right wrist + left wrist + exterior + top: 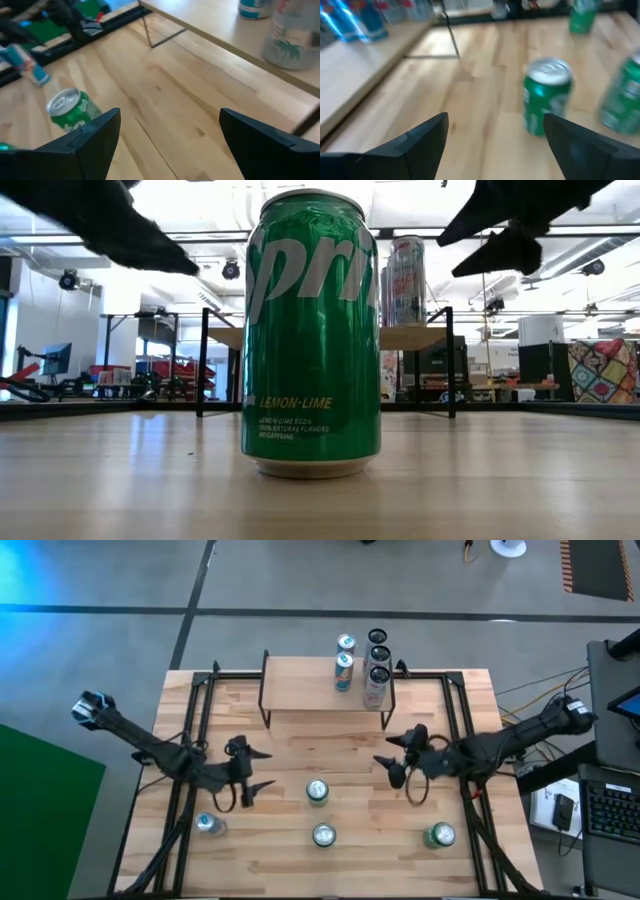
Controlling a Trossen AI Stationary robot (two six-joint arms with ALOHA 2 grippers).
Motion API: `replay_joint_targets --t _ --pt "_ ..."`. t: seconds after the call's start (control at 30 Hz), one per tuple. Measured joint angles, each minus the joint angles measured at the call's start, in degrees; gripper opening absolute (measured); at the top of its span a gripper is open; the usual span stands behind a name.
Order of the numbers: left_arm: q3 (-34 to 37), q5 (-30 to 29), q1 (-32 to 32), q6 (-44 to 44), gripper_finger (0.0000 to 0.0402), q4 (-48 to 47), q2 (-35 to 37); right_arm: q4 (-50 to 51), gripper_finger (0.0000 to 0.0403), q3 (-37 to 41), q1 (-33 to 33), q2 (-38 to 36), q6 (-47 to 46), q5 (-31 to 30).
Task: Place canned beverage on shelf
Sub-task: Put the blue soda can on the shelf aligned with the other blue soda cans
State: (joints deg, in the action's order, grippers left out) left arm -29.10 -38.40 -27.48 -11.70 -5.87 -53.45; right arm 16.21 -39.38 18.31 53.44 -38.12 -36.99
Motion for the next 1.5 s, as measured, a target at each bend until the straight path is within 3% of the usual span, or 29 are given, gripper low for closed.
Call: replay_joint_targets --t 0.17,0.27,0.4,0.53,0.67,0.83,1.07,1.23,1.5 --pt "-8.0 0.3 -11.6 -9.0 0.031 -17.1 -0.1 -4.3 0.0327 -0.4 9.5 7.4 -5.8 -14.4" --pt "-12.4 3.8 -20.6 -17.3 0.031 -27.6 -1.0 -10.7 0.0327 -0.4 13.7 13.6 -7.4 -20.5" --pt "-21.0 7.7 -31.1 -27.6 0.031 -42.3 -4.5 -21.2 0.0327 -0.4 14.7 21.3 -7.3 -22.5" --pt "-32.1 7.7 -38.3 -36.0 0.031 -54.5 -8.8 -30.2 0.0327 -0.8 13.6 27.6 -6.9 -22.6" --pt "-38.8 5.3 -43.9 -43.9 0.031 -61.8 -13.1 -31.9 0.0327 -3.7 13.0 32.1 -8.1 -22.6" --pt "-36.3 2.2 -48.7 -58.7 0.031 -66.5 -17.4 -31.9 0.0327 -8.9 13.1 36.6 -8.0 -22.6" --pt "-30.6 2.5 -50.9 -77.1 0.0321 -68.9 -18.6 -31.5 0.0327 -16.8 13.4 42.1 -4.9 -22.5" --pt "-28.4 5.9 -51.0 -80.6 0.0353 -68.7 -17.5 -30.2 0.0327 -21.0 13.6 43.8 -1.5 -21.4" --pt "-26.6 6.1 -50.9 -82.6 0.0389 -67.2 -18.4 -22.5 0.0327 -22.8 13.6 43.6 -3.7 -22.1"
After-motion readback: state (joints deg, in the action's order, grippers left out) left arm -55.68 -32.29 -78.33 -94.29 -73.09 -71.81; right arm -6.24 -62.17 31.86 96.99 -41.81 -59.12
